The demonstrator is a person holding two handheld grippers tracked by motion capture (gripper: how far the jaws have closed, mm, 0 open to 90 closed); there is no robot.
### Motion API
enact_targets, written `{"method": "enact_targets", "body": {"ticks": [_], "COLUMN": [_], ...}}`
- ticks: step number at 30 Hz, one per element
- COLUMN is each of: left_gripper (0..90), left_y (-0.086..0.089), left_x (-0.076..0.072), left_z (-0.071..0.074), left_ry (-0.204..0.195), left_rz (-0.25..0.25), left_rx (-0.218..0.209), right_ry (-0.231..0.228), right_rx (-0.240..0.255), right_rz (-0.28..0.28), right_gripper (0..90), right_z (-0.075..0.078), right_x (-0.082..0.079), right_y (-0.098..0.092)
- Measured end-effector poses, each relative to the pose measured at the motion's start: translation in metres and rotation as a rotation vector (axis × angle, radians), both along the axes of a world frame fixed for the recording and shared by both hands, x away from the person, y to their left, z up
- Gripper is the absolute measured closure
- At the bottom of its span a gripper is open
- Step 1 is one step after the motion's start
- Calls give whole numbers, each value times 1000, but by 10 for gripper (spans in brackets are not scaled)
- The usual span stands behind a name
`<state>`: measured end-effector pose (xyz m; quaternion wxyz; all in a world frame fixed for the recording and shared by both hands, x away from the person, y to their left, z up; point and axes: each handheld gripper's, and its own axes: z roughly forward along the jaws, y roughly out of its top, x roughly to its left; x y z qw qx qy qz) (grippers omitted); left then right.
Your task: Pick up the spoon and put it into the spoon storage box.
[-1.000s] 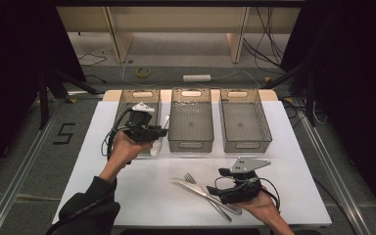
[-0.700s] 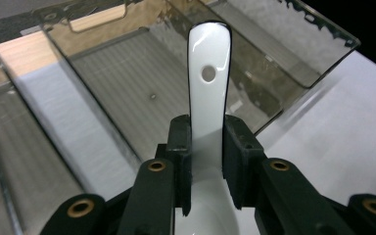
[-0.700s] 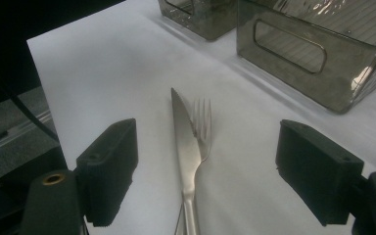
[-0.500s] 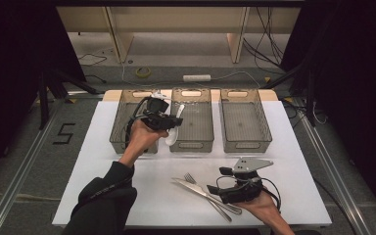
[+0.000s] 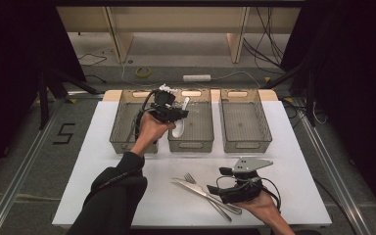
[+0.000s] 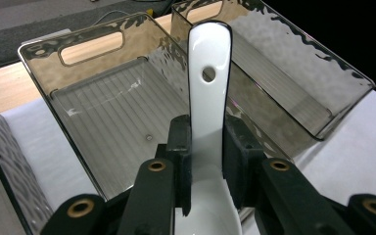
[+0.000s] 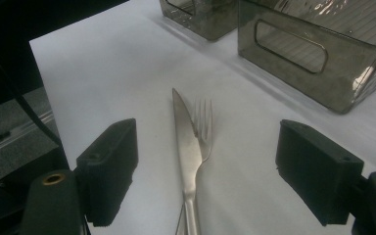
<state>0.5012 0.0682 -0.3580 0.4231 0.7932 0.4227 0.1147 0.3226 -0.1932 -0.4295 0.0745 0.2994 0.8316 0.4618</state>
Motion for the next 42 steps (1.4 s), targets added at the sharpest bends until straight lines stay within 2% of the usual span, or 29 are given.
{"method": "enact_targets", "body": {"ticks": [3, 7, 15, 18, 22, 37, 42], "left_gripper": [742, 742, 742, 742, 741, 737, 726], "left_y": [-5, -8, -12, -12, -9, -9, -8], "left_x": [4, 9, 17, 18, 19, 22, 23], "left_z": [-3, -6, -17, -21, -27, -41, -46], "left_ry": [-8, -6, 21, 24, 34, 66, 79], "left_rz": [6, 23, 49, 61, 80, 82, 99], "left_rx": [19, 12, 28, 39, 30, 70, 84], "right_ry": [6, 5, 6, 6, 6, 9, 7], "right_rx": [-3, 1, -2, 0, -1, 1, -1], "right_rz": [-1, 1, 6, 6, 10, 13, 16], "right_gripper": [247, 248, 249, 249, 249, 249, 249], "right_z": [-1, 0, -1, -1, -1, -1, -2], "right_x": [1, 0, 0, 0, 0, 0, 0], "right_y": [0, -1, 0, 0, 0, 1, 1]}}
